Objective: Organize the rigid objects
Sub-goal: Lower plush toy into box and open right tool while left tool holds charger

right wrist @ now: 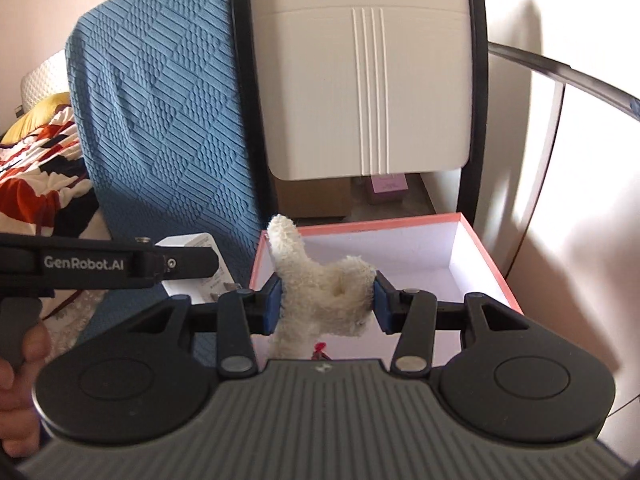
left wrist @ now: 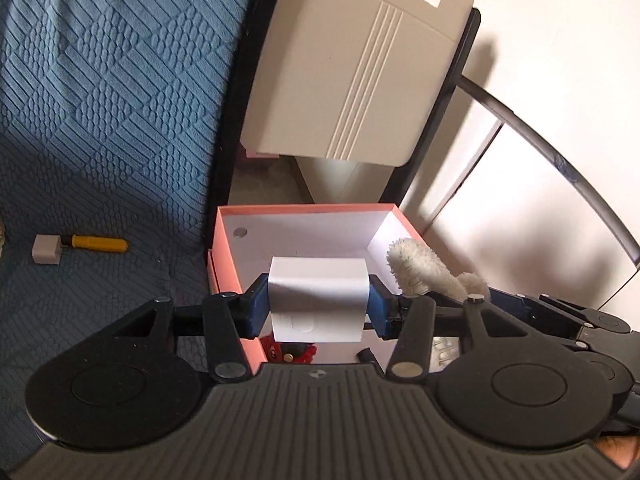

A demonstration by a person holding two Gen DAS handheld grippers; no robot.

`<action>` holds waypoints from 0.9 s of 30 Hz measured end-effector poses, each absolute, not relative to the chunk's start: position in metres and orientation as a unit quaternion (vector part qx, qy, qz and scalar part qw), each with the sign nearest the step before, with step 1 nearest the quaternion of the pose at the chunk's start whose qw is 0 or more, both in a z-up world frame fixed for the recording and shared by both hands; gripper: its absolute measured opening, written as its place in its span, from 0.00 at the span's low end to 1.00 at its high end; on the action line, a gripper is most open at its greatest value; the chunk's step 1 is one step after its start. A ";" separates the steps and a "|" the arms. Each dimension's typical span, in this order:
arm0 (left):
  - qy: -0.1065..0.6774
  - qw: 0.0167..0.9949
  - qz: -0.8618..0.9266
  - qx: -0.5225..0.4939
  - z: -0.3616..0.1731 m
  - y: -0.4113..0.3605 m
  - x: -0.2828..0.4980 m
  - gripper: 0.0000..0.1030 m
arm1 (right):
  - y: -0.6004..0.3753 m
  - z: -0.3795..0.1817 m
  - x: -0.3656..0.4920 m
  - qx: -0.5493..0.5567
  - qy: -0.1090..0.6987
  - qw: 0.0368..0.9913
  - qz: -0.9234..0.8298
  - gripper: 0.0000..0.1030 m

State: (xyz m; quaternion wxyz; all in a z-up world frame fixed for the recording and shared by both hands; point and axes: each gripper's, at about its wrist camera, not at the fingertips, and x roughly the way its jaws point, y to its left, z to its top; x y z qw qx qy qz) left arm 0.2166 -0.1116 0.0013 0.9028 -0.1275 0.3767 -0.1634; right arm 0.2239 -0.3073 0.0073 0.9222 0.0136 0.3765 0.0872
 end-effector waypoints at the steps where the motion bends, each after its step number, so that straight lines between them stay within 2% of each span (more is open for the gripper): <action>1: 0.383 0.900 -0.167 -0.126 -0.004 -0.117 0.218 0.54 | -0.313 0.003 0.223 0.015 0.382 0.920 0.083 0.47; 17: 0.471 0.853 -0.182 -0.131 -0.084 -0.200 0.234 0.54 | -0.374 -0.073 0.235 0.018 0.473 0.879 0.050 0.48; 27: 0.496 0.845 -0.167 -0.115 -0.102 -0.220 0.238 0.54 | -0.399 -0.107 0.238 0.030 0.505 0.862 0.038 0.48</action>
